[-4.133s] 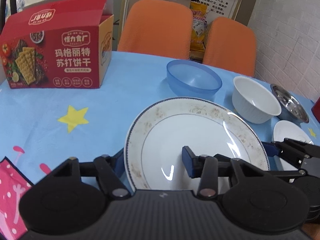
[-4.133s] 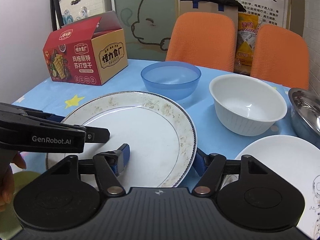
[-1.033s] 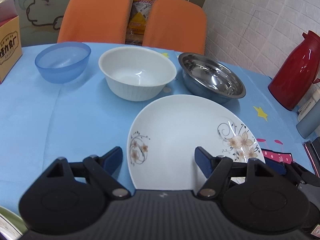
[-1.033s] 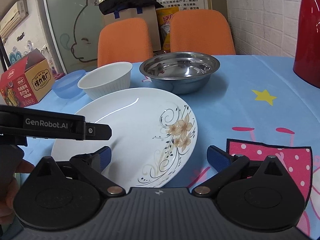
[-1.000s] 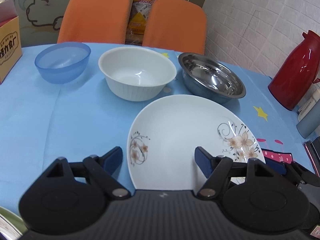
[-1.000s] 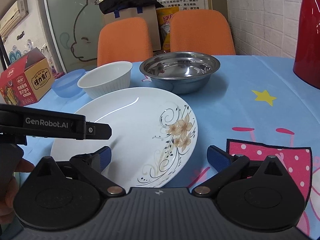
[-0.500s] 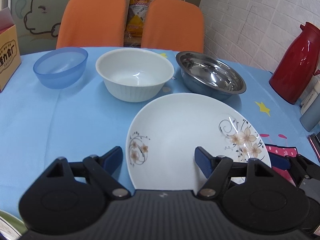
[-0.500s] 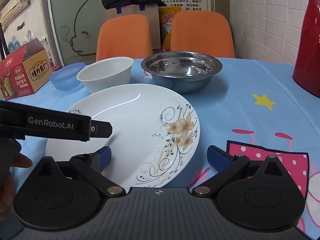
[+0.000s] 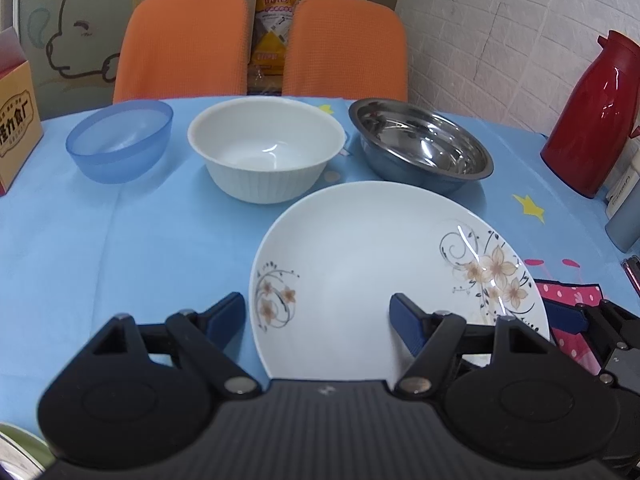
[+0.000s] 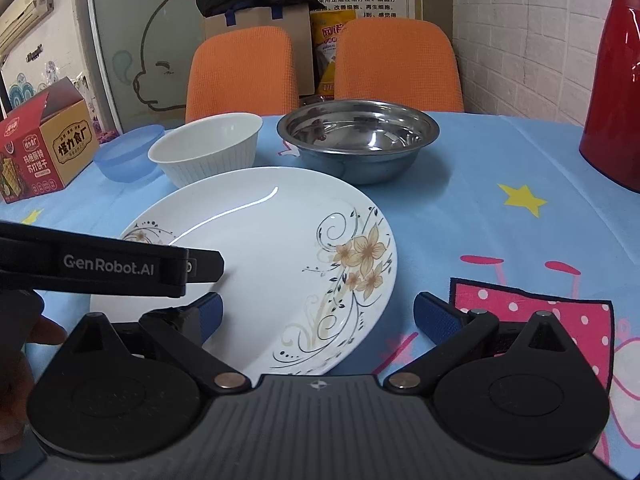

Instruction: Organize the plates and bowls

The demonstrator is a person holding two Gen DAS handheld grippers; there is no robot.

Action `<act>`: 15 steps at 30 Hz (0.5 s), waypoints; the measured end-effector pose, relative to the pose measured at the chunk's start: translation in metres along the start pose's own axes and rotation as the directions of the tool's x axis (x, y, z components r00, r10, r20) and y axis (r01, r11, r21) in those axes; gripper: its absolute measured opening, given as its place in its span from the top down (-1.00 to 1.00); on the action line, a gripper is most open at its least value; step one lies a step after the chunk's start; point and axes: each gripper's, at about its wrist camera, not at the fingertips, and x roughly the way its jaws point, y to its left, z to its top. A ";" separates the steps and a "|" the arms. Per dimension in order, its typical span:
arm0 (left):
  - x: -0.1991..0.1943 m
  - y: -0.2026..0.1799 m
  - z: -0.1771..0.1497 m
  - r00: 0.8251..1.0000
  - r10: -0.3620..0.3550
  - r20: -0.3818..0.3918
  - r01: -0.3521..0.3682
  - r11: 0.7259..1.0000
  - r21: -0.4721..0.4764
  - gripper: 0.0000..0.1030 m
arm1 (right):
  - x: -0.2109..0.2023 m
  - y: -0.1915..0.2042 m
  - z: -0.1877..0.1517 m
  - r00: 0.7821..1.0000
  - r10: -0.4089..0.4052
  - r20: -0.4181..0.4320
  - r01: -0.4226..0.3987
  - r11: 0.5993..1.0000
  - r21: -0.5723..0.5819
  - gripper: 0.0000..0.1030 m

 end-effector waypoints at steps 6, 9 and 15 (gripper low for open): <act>0.000 -0.009 -0.003 1.000 -0.002 0.006 0.002 0.999 0.042 -0.20 | 0.002 0.005 0.001 1.000 0.010 0.019 -0.010 1.000 -0.027 -1.00; -0.001 -0.009 -0.002 1.000 0.000 0.001 0.000 1.000 0.026 -0.20 | 0.001 0.007 0.001 1.000 -0.015 0.021 0.015 1.000 -0.017 -1.00; -0.017 -0.007 -0.007 1.000 -0.026 0.002 0.026 1.000 0.002 -0.19 | -0.018 0.013 -0.003 0.997 -0.055 0.055 0.055 0.998 -0.004 -1.00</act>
